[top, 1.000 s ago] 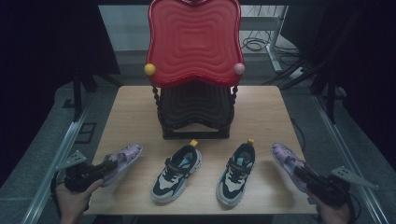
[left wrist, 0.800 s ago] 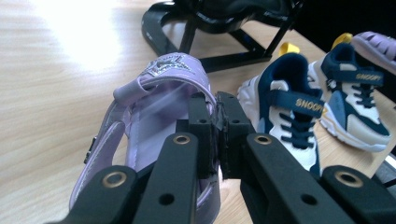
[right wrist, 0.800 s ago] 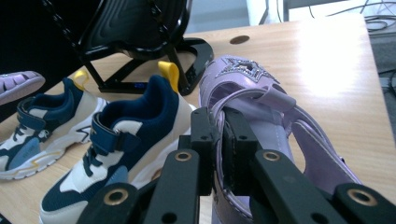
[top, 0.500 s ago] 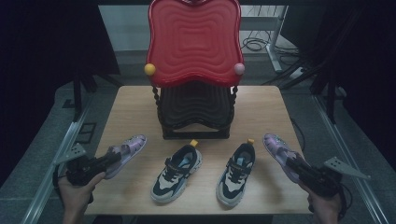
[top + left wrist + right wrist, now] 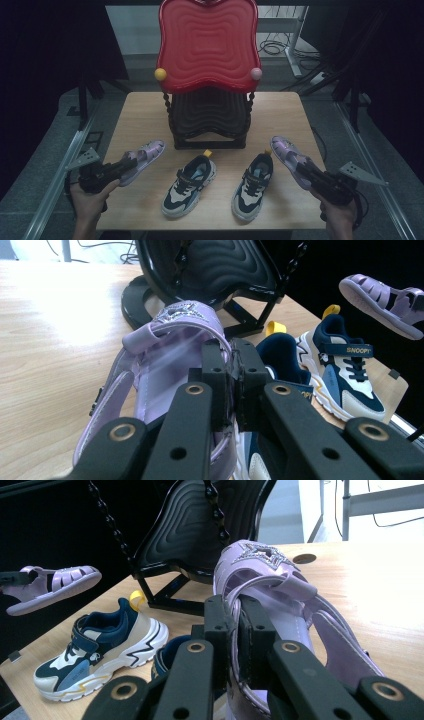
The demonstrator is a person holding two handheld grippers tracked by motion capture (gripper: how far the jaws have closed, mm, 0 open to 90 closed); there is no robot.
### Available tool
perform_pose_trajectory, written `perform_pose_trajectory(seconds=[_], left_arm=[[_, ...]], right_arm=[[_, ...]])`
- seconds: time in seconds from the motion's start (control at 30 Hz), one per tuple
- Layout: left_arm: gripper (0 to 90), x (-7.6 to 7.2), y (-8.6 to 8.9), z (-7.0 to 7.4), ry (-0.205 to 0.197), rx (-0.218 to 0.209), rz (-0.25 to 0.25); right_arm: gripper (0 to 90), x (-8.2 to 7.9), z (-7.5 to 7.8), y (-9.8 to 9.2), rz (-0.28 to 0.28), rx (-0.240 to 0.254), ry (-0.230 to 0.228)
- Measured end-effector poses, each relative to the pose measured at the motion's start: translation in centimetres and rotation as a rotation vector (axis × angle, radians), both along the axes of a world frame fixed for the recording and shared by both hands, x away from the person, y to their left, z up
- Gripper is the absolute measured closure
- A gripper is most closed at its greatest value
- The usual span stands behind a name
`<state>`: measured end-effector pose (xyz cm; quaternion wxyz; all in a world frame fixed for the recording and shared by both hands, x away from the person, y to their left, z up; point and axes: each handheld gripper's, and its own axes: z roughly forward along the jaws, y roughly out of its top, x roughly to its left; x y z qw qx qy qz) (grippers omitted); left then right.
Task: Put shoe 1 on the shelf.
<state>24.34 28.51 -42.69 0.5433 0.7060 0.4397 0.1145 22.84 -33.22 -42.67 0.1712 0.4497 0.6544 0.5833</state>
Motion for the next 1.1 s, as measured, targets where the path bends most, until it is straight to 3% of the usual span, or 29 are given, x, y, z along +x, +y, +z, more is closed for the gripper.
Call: perform_pose_trajectory(seconds=[0.43, 1.1], left_arm=[[86.1, 0.8, -1.2, 0.5, -0.012, -0.008, -0.015], [86.1, 2.1, -3.4, 0.8, -0.022, -0.022, -0.050]], right_arm=[[84.0, 0.6, 0.7, 2.2, 0.046, -0.014, -0.019], [83.9, 1.8, 0.3, 4.6, 0.090, -0.024, 0.003]])
